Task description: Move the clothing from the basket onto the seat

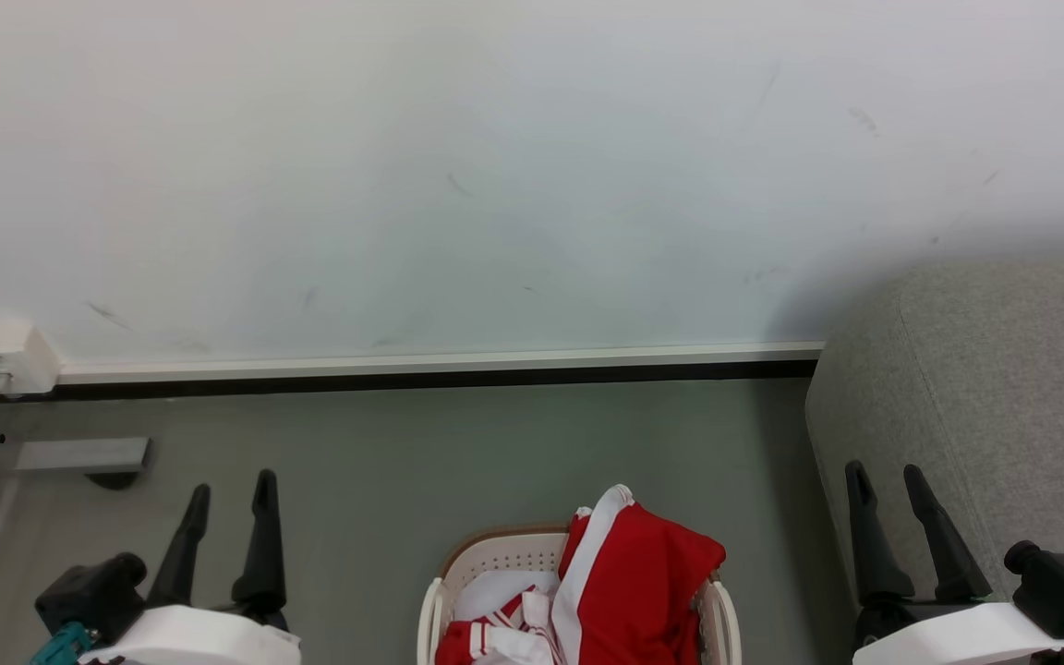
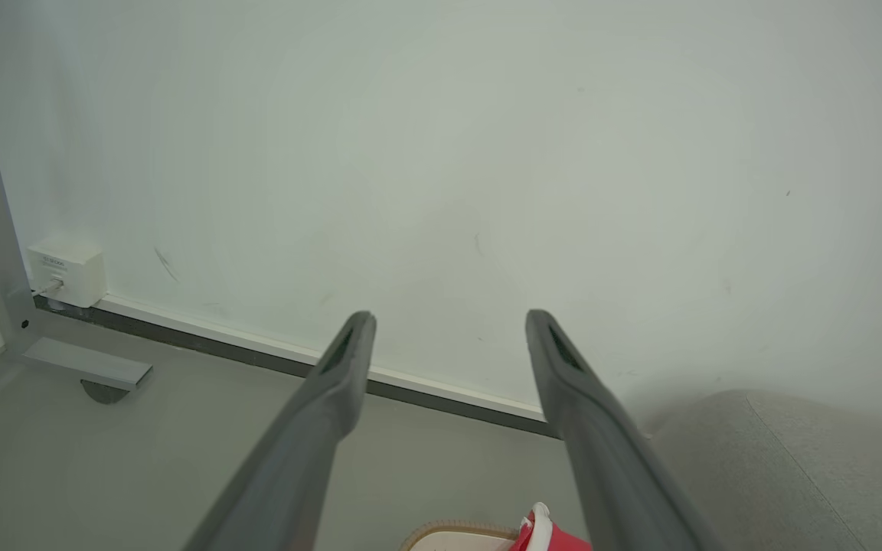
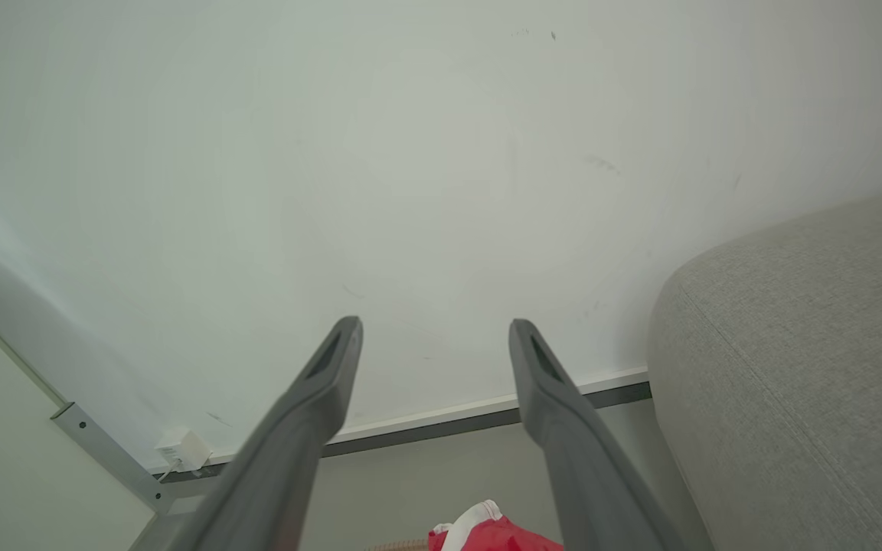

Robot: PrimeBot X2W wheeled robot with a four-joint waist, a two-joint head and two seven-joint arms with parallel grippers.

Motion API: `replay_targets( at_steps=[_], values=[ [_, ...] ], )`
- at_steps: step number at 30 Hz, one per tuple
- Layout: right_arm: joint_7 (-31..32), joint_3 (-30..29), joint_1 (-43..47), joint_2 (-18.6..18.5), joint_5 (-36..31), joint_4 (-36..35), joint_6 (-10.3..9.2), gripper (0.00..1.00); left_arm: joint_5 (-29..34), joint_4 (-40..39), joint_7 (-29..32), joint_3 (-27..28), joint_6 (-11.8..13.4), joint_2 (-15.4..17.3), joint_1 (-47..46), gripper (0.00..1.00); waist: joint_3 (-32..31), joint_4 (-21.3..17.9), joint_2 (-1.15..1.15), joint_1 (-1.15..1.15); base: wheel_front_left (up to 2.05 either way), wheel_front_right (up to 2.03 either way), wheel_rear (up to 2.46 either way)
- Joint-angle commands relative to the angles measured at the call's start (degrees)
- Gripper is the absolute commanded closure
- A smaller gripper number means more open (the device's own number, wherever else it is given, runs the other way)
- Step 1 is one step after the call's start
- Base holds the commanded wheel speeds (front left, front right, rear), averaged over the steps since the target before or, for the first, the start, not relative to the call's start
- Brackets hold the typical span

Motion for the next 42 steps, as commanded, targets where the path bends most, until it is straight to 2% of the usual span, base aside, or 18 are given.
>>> replay_targets(
  at_steps=[1, 24, 42],
  values=[
    [-0.6, 0.3, -1.1, -0.2, -1.4, -0.6, -0.07, 0.00, 2.1, -0.8, -0.8, 0.2, 0.2, 0.6, 0.2, 0.00, 0.1, 0.0, 0.00, 0.00, 0.00, 0.00, 0.00],
    [-3.5, 0.1, -0.8, -0.3, -10.5, -3.8, -0.10, 0.00, 13.6, -2.8, -3.7, 1.7, -1.1, -0.8, 0.4, 0.00, 0.6, -0.5, 0.00, 0.00, 0.00, 0.00, 0.00],
    [-5.4, 1.4, -1.2, -0.3, -15.8, -0.6, -0.11, 0.00, 21.2, -2.8, -5.5, 3.0, -2.1, -1.6, 0.6, 0.00, 0.7, -0.9, 0.00, 0.00, 0.00, 0.00, 0.00]
  ],
)
